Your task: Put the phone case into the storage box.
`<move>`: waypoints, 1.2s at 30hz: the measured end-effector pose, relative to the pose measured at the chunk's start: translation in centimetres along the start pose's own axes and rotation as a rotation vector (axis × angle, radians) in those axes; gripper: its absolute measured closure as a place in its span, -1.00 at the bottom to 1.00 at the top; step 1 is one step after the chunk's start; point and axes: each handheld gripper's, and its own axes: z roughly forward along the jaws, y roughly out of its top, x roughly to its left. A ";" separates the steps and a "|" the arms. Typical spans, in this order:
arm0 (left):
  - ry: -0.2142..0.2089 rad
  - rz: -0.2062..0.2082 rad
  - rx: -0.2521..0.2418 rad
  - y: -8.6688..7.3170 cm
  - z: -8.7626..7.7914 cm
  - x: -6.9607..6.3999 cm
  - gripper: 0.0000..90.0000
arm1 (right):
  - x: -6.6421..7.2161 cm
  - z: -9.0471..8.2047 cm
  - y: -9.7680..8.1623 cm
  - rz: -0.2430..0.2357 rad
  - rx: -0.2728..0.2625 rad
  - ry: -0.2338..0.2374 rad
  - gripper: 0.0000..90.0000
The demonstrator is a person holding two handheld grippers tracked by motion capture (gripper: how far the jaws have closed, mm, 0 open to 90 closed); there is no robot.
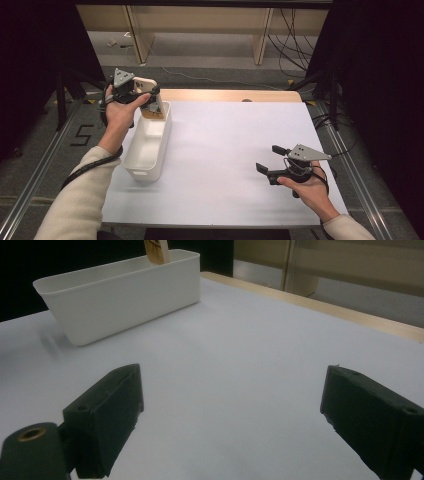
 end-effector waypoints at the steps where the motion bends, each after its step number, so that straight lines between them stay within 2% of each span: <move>1: 0.001 0.000 0.001 0.0 0.0 0.0 -0.75 | 0.0 0.0 0.0 0.000 -0.001 0.001 -0.75; 36: 0.015 -0.007 0.020 -0.6 1.8 0.8 -0.75 | 0.0 0.0 0.0 0.002 -0.004 -0.001 -0.75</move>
